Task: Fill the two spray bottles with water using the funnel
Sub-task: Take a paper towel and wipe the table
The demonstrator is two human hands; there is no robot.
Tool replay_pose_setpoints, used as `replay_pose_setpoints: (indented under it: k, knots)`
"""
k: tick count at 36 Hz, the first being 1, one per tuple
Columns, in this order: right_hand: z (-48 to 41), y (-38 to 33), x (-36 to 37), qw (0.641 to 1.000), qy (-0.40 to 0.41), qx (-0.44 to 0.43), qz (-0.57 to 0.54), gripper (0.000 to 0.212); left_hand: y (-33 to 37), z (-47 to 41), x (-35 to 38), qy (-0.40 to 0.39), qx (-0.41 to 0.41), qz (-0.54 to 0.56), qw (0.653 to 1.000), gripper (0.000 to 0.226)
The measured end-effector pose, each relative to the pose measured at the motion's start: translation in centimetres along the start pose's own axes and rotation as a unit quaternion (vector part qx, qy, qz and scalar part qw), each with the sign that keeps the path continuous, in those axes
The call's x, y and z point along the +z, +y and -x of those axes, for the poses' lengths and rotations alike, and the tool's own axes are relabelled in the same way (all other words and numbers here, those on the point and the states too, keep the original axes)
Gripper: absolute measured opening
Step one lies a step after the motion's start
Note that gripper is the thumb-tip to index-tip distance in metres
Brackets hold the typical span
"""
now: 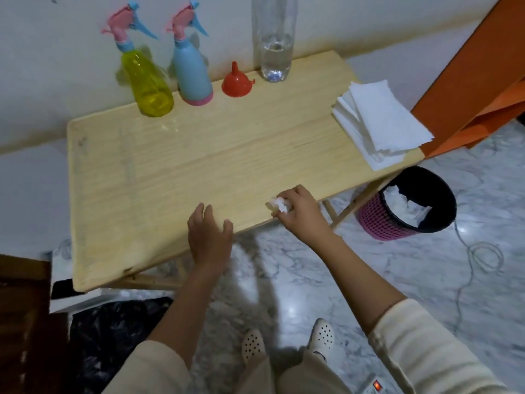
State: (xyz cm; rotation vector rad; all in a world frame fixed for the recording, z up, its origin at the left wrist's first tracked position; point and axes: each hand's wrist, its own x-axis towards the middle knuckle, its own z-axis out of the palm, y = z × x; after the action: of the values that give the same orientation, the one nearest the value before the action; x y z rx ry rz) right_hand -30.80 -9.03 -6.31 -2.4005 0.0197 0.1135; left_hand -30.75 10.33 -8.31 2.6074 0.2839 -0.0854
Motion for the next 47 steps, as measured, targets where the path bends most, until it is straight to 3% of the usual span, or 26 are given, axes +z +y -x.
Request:
replay_pose_setpoints:
  k: [8,17,22,24,25,28,32,34,36,39,47]
  knots:
    - [3.5,7.2,-8.6,0.990,0.088,0.095,-0.063,0.027,10.9,2.9,5.2,-0.084,0.097,0.134,0.983,0.026]
    - [8.0,21.3,-22.6,0.970,0.165,0.177,-0.033,0.024,30.0,6.8,14.4,-0.270,0.220,0.048,0.936,0.017]
    - [8.7,28.4,-28.9,0.957,0.185,0.222,-0.027,0.029,38.2,7.7,20.3,-0.316,0.243,0.026,0.917,0.032]
    - [8.4,30.9,-30.9,0.949,0.194,0.247,-0.029,0.029,41.1,7.5,22.1,-0.335,0.255,0.017,0.907,0.021]
    - [8.0,32.0,-31.8,0.945,0.197,0.259,-0.033,0.028,42.7,7.2,22.9,-0.341,0.259,0.017,0.903,0.011]
    - [6.4,35.1,-34.2,0.935,0.210,0.283,-0.046,0.025,46.6,5.5,25.4,-0.358,0.276,0.027,0.892,0.014]
    - [3.5,38.8,-36.5,0.925,0.219,0.306,-0.055,0.021,51.6,2.4,28.8,-0.362,0.255,0.022,0.896,0.029]
    - [1.6,40.5,-37.4,0.921,0.221,0.315,-0.063,0.019,54.0,0.9,30.2,-0.363,0.268,0.008,0.892,0.023]
    - [-0.1,42.0,-37.9,0.916,0.221,0.326,-0.070,0.019,55.9,-0.6,31.4,-0.354,0.304,-0.004,0.884,0.036]
    - [-2.7,44.2,-38.4,0.910,0.217,0.342,-0.089,0.021,58.4,-2.7,33.2,-0.350,0.348,-0.047,0.868,0.039]
    - [-6.1,48.3,-39.3,0.907,0.171,0.372,-0.101,0.038,62.6,-5.7,36.2,-0.372,0.348,-0.072,0.857,0.041]
